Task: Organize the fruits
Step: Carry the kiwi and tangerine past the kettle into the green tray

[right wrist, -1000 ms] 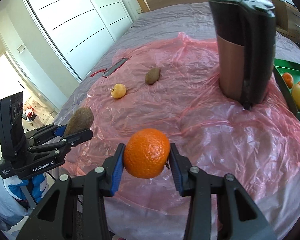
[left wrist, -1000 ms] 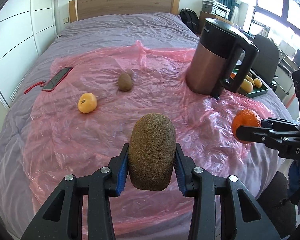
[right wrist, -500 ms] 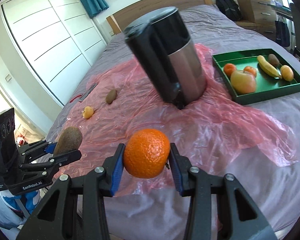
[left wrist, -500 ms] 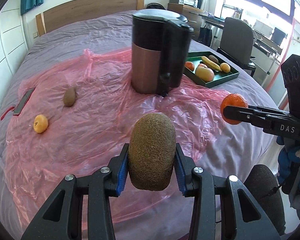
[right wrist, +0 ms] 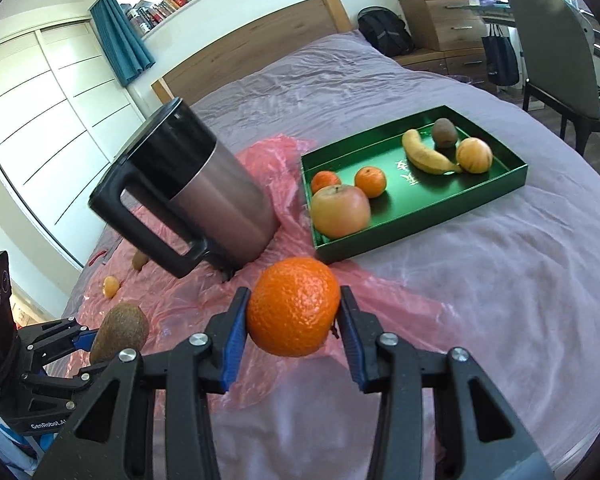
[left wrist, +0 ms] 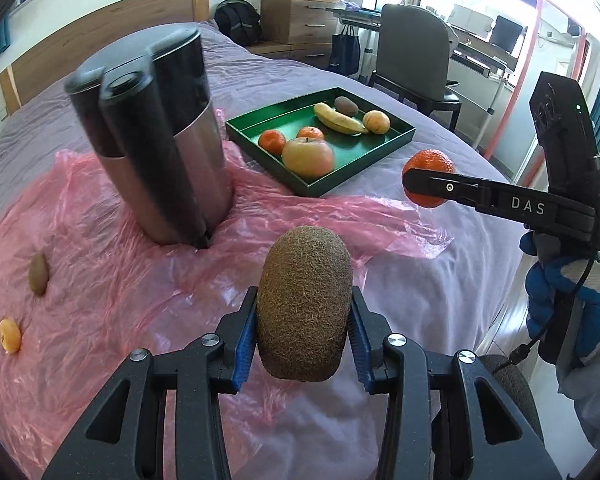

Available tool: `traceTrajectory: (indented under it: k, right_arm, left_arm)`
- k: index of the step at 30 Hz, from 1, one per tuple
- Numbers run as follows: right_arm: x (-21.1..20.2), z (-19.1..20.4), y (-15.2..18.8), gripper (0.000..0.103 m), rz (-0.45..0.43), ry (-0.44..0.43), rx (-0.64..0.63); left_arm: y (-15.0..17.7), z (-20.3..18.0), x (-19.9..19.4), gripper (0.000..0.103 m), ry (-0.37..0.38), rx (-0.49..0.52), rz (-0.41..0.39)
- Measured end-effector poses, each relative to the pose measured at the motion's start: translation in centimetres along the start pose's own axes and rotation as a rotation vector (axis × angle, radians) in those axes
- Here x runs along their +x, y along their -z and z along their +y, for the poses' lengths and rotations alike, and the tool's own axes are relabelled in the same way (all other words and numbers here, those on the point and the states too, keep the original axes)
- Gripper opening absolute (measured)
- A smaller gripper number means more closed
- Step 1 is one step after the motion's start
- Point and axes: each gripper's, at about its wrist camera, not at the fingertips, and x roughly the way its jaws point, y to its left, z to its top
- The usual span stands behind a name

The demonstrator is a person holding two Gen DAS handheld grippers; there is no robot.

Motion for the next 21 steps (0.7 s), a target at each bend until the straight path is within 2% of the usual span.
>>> traceTrajectory:
  k: [7,12,17,21]
  right_arm:
    - [2.0,-3.7,-2.9,0.042,-0.034,0.023,0.019]
    - [3.8,-5.7,-5.6,0.042,-0.075,0.046,0.024]
    - [6.4,-8.3,-8.0,0.042,-0.118,0.095,0.028]
    - [9.0,-9.7,-8.9,0.042,-0.141,0.155,0.019]
  left_arm:
    - [-5.3,-1.5,3.3,0.036,0.018,0.030,-0.027]
    - [-10.4,-1.5,6.5,0.036,-0.004,0.007,-0.071]
    - [-15.0,-0.4,10.8,0.036,-0.067,-0.049,-0.108]
    - [-17.3,0.5,14.9,0.036,-0.128,-0.073,-0.114]
